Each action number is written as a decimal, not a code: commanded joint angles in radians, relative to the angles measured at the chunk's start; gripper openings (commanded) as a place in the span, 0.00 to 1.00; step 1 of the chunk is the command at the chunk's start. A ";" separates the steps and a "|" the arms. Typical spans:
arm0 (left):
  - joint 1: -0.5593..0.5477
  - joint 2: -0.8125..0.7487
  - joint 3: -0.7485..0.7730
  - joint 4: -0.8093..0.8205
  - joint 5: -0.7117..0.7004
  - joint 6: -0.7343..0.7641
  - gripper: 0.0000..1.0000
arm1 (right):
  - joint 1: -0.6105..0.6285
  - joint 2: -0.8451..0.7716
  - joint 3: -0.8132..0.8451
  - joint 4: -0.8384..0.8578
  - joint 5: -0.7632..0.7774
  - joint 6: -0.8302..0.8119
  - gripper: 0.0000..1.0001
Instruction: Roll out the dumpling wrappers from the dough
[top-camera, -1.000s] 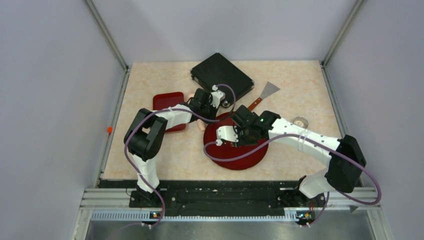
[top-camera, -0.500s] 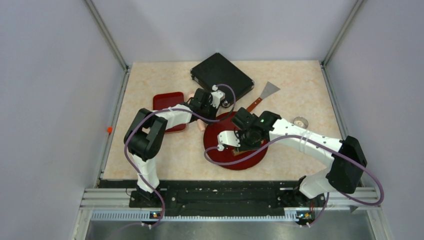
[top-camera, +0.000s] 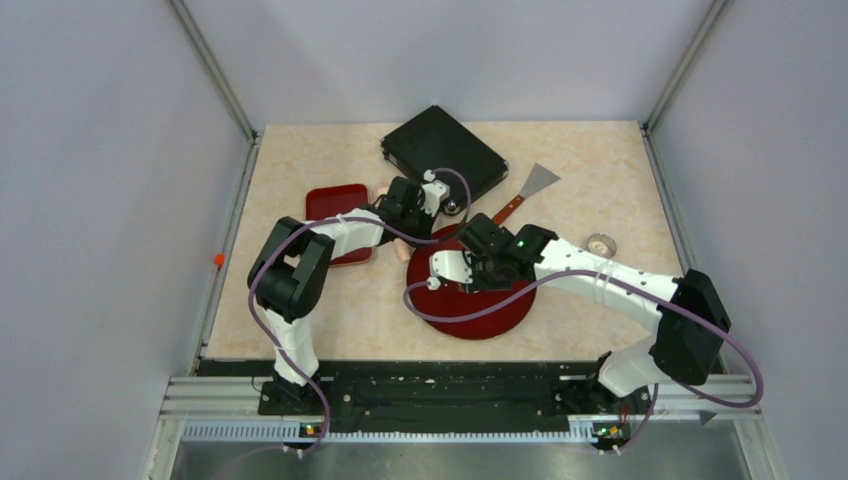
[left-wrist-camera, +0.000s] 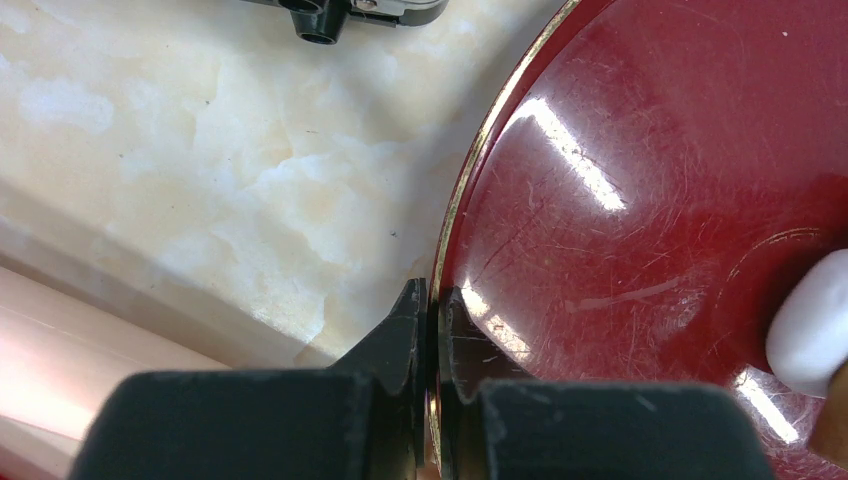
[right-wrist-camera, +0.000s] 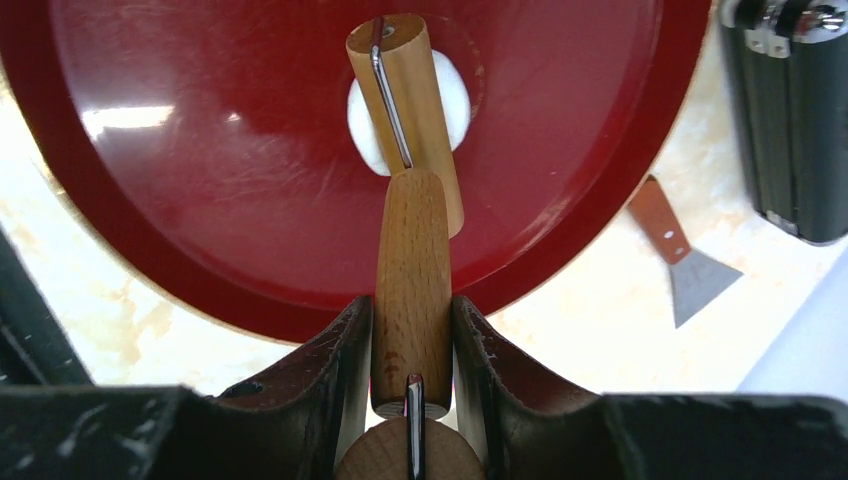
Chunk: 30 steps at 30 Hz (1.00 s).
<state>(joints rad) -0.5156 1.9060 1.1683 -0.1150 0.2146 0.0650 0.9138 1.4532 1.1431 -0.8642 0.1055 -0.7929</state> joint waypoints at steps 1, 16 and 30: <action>0.008 -0.012 -0.022 0.035 -0.117 0.008 0.00 | 0.011 0.035 -0.020 0.124 0.047 0.010 0.00; 0.007 -0.015 -0.026 0.041 -0.117 0.008 0.00 | 0.013 -0.003 0.048 -0.171 -0.174 -0.038 0.00; 0.007 -0.011 -0.024 0.040 -0.121 0.007 0.00 | 0.012 0.019 0.012 -0.304 -0.270 -0.048 0.00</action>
<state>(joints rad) -0.5156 1.9041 1.1648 -0.1104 0.2123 0.0650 0.9146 1.4536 1.1740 -1.0557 -0.0273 -0.8467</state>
